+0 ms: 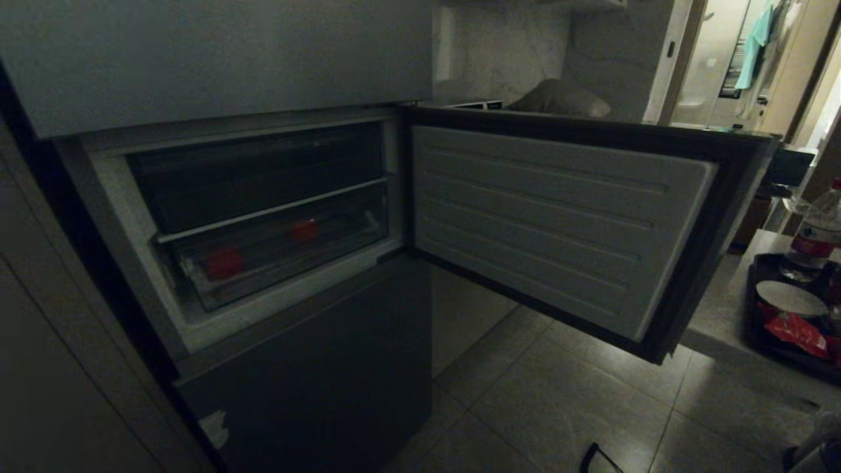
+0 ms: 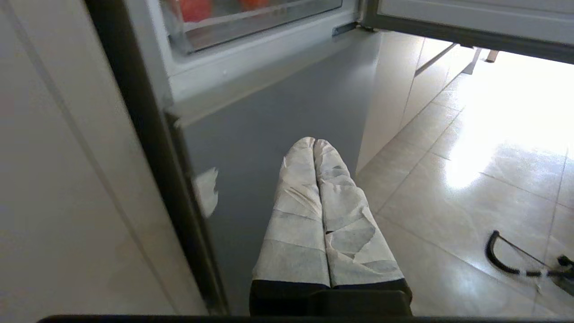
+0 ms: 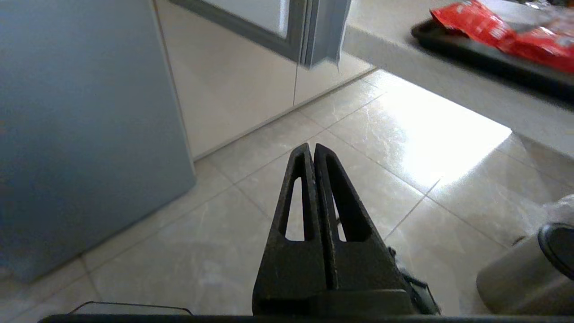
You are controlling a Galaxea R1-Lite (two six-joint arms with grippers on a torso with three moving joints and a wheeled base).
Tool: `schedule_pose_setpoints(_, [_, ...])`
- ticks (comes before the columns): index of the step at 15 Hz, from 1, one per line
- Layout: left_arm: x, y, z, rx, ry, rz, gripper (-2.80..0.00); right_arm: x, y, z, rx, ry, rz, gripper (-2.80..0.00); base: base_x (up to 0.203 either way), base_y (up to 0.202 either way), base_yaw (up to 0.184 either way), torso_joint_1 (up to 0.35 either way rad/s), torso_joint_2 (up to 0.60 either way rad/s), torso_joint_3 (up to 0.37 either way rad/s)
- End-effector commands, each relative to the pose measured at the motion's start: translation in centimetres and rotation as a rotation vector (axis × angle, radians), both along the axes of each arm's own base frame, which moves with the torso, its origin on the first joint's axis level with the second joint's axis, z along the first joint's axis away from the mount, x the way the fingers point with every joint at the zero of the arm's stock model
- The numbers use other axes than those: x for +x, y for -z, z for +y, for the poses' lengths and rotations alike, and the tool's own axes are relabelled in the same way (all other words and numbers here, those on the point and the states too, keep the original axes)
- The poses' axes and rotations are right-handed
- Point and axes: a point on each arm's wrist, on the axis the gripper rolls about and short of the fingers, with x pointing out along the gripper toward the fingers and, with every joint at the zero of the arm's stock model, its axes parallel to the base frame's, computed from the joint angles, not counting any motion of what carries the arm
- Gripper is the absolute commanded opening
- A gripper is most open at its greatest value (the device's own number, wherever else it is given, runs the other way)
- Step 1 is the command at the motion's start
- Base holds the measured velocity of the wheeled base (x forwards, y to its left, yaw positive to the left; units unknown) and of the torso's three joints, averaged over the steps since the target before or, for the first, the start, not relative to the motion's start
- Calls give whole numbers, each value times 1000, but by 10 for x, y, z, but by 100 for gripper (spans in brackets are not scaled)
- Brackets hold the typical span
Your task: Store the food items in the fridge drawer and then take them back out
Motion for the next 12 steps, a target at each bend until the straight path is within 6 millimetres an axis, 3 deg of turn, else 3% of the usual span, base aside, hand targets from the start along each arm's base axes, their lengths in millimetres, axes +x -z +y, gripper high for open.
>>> schedule_pose_setpoints(1, [0,0,0,-1,0,-1,-280,0,0,0,-1,-1,1,-280,-188,0,1,2,-2,2])
schedule_pose_setpoints(6, [0,0,0,1,0,-1,-280,0,-5,-1,19,36,-2,-280,-41,0,-1,-4,-2,1])
schedule_pose_setpoints(9, [0,0,0,1,0,-1,-280,9,-47,-2,76,106,41,-280,0,0,0,0,0,0])
schedule_pose_setpoints(12, [0,0,0,1,0,-1,-280,44,-104,-2,267,176,112,-280,0,0,0,0,0,0])
